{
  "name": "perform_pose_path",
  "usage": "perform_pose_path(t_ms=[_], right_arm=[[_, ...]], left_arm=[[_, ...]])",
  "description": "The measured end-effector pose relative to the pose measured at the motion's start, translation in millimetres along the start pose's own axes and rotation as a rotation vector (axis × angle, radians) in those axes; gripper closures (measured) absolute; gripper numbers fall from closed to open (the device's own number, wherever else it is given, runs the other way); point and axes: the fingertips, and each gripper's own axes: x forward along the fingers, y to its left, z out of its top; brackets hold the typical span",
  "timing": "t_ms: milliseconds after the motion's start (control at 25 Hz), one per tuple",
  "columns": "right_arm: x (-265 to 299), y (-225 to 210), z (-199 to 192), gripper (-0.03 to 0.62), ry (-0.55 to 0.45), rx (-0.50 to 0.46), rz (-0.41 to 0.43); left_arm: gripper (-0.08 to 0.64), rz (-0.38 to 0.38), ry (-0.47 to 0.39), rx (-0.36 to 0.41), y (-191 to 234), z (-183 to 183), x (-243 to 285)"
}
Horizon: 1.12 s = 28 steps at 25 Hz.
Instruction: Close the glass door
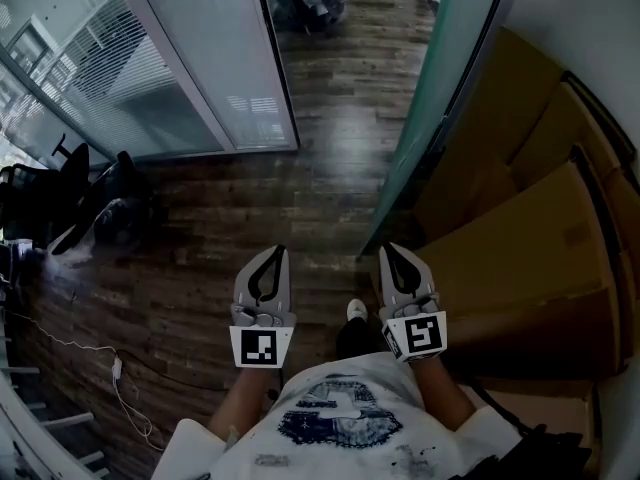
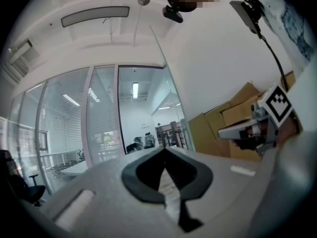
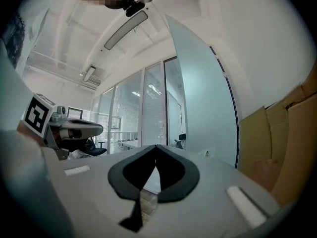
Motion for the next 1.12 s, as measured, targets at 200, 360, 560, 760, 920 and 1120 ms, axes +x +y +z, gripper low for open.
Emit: perform_pose_path(t_ms=[200, 360, 560, 760, 920, 1120], right_arm=[[21, -24, 4, 0.584, -0.01, 0.001, 0.011], [30, -49, 3, 0.584, -0.009, 0.007, 0.012], [42, -76, 0, 0.584, -0.006, 0.022, 0.008], [55, -95, -5, 0.584, 0.001, 0.019, 0.029], [63, -107, -11, 0.584, 0.015, 0.003, 0.061], [74, -122, -32, 0.583, 0.07, 0.007, 0.081]], left_arm=[[0.561, 0.01, 0.018, -0.006, 1, -2, 33], [0.561, 0.018, -0.005, 0.0, -2, 4, 60], [0.561, 0.025, -0.001, 0.038, -1, 9, 87], [0.561, 0.048, 0.014, 0.008, -3, 8, 109], [0.561, 0.046, 0.009, 0.023, -8, 11, 122], [0.561, 0.044, 0.021, 0.015, -13, 9, 125]])
